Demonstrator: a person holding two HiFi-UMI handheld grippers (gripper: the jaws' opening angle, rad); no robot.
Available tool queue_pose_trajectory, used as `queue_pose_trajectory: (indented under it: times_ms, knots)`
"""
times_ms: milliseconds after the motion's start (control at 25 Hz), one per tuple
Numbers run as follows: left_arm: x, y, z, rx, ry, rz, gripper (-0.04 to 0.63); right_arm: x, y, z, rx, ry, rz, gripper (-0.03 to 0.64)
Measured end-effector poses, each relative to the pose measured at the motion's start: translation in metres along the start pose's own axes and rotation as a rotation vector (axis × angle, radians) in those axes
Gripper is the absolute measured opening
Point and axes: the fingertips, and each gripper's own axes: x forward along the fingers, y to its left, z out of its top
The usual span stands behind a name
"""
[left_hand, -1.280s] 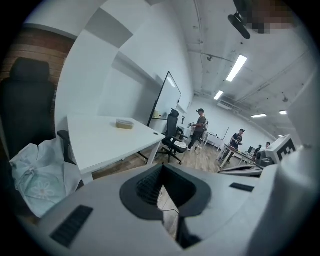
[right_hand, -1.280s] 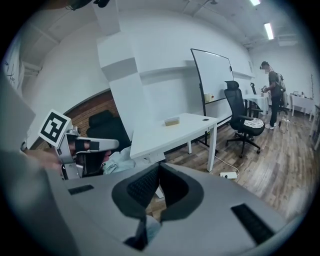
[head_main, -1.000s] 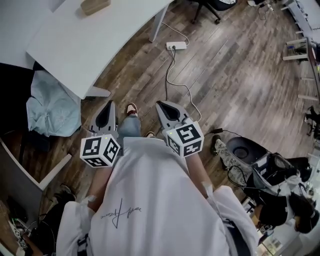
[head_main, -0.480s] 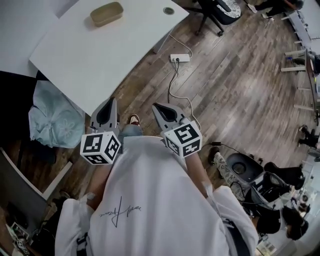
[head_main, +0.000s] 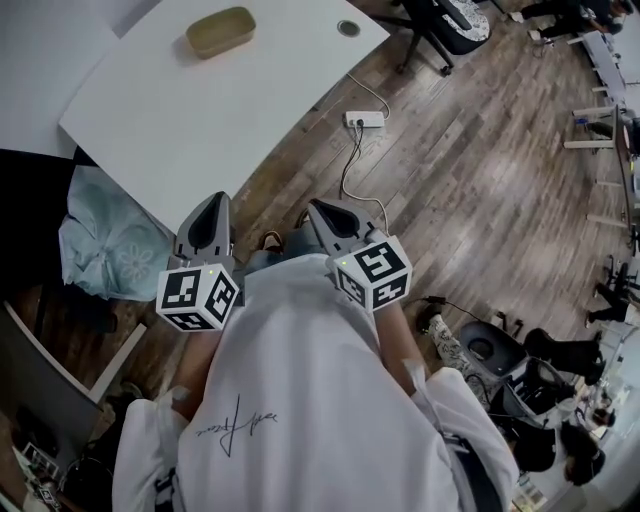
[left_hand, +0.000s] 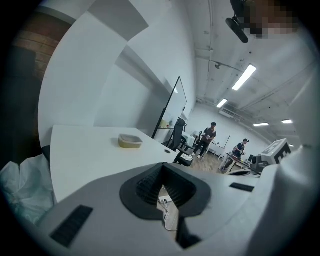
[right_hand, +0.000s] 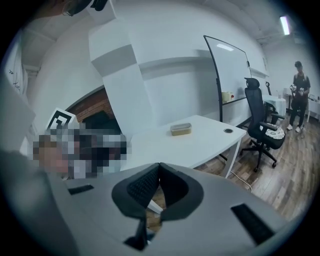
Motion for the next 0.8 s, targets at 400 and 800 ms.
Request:
queue_pose_trajectory:
  times_ms: [400,800]
  knots:
    - [0.041,0.012,0.016,-0.010,0.031,0.018,0.003,0.039,-0.035,0.045,-0.025,-0.019,0.050,0.009]
    - [0.098,0.027,0.060,-0.019,-0.001,0.112,0.003,0.095,-0.086,0.106,-0.095,-0.011,0.139,0.009]
